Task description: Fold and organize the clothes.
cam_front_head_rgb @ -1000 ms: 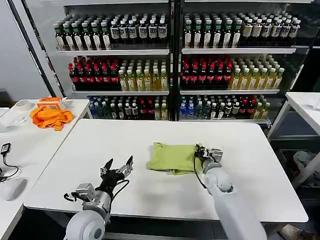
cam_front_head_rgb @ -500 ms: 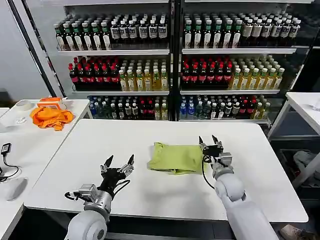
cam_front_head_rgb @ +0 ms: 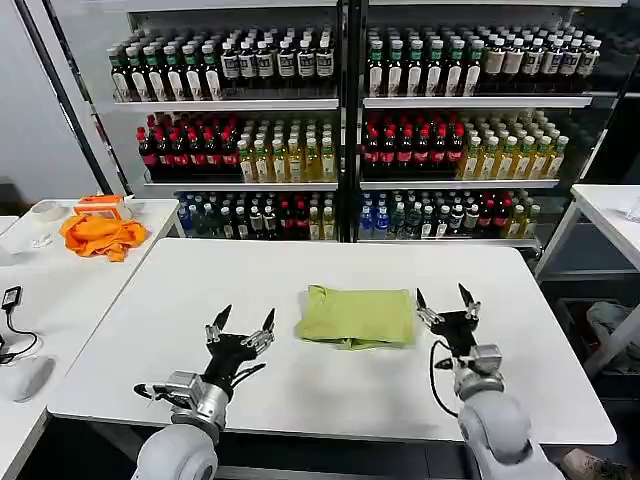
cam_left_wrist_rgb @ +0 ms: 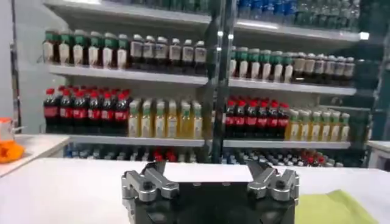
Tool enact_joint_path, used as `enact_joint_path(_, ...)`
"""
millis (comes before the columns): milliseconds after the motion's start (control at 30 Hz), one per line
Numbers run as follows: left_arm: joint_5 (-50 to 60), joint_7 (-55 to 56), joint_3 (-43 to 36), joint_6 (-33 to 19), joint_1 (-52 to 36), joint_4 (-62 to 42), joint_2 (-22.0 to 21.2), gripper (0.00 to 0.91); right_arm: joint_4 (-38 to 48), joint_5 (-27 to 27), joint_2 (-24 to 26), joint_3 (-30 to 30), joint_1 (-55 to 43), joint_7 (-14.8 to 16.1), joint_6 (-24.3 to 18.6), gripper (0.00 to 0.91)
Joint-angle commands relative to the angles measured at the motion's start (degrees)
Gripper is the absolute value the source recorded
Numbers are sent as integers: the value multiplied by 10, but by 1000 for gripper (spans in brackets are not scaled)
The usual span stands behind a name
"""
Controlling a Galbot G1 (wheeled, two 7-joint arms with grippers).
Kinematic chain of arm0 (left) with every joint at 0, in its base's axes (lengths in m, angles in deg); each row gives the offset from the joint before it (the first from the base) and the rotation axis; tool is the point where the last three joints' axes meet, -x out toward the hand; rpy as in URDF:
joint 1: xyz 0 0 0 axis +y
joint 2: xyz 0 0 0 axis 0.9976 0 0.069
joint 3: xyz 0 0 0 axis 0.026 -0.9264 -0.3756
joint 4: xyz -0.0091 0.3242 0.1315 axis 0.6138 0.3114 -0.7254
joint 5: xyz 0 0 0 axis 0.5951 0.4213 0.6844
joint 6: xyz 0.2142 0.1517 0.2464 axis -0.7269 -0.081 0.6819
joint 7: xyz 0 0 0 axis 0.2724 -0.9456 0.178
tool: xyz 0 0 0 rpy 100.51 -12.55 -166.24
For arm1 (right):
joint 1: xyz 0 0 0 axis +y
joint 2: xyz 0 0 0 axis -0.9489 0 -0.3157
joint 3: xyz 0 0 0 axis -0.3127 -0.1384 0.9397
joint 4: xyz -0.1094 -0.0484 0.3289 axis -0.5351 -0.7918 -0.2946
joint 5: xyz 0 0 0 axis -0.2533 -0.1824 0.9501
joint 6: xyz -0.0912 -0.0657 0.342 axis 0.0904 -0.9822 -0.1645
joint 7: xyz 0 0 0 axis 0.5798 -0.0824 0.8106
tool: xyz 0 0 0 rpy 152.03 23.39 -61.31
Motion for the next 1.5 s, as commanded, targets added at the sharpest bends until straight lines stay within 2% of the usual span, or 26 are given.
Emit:
enact_joint_path(33,28,-9,-3,-8,3,1,5,907,-135,-9,-2,65,174,6,-25,907)
enact_joint_path(333,28,-9,1,-3,17,18,15,907,-146,-9,-22,76,219,16,-34,907)
enact_joint_path(567,30,-11,5,-3,24,24,23,907,-143,-14,-28,74,208,34,-23,907)
enact_joint_path(800,30,-12,6,-5,25,21,23,907,-143,-36,-32,70,204,42,-31,907)
enact_joint_path(900,30,-13,4,-4,25,23,22,907,-147,-60,-34,68,210,42,-34,907)
enact_joint_path(1500,35,-20,4,-8,33,27,19,907,-157,-52,-35,71,209,35,-27,907)
